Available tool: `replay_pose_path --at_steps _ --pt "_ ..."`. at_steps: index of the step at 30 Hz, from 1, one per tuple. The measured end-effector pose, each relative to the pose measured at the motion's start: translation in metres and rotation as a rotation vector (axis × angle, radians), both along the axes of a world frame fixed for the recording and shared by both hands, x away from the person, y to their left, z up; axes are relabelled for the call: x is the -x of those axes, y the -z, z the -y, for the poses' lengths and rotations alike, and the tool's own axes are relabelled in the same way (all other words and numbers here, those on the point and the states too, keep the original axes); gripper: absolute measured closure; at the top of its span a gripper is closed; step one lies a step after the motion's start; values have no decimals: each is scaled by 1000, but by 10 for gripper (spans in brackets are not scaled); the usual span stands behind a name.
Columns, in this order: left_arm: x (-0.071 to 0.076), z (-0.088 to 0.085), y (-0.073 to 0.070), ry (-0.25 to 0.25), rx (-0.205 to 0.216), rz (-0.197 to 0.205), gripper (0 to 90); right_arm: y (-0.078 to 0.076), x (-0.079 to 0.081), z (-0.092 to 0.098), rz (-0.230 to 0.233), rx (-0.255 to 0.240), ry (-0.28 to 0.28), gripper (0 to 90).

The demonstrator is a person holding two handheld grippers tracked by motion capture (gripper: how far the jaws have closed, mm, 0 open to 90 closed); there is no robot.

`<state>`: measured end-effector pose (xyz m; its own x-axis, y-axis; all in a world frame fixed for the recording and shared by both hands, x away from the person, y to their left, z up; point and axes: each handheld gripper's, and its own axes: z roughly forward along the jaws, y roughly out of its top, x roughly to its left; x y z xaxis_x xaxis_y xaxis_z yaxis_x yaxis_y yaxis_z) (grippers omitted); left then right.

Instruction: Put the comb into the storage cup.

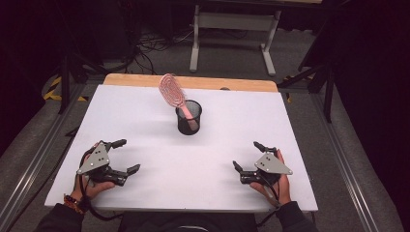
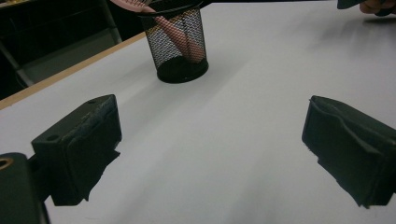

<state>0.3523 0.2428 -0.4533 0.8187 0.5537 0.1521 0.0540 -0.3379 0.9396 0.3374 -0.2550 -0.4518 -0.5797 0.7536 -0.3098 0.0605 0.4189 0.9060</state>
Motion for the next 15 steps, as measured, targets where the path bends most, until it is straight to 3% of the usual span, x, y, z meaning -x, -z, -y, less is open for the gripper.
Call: replay_pose_path --at_steps 5,15 --pt "-2 2 1 2 -14 -2 59 2 1 -1 -1 1 -5 58" --pt "-3 2 1 -4 -3 -5 59 4 -1 -4 -6 4 -8 62"
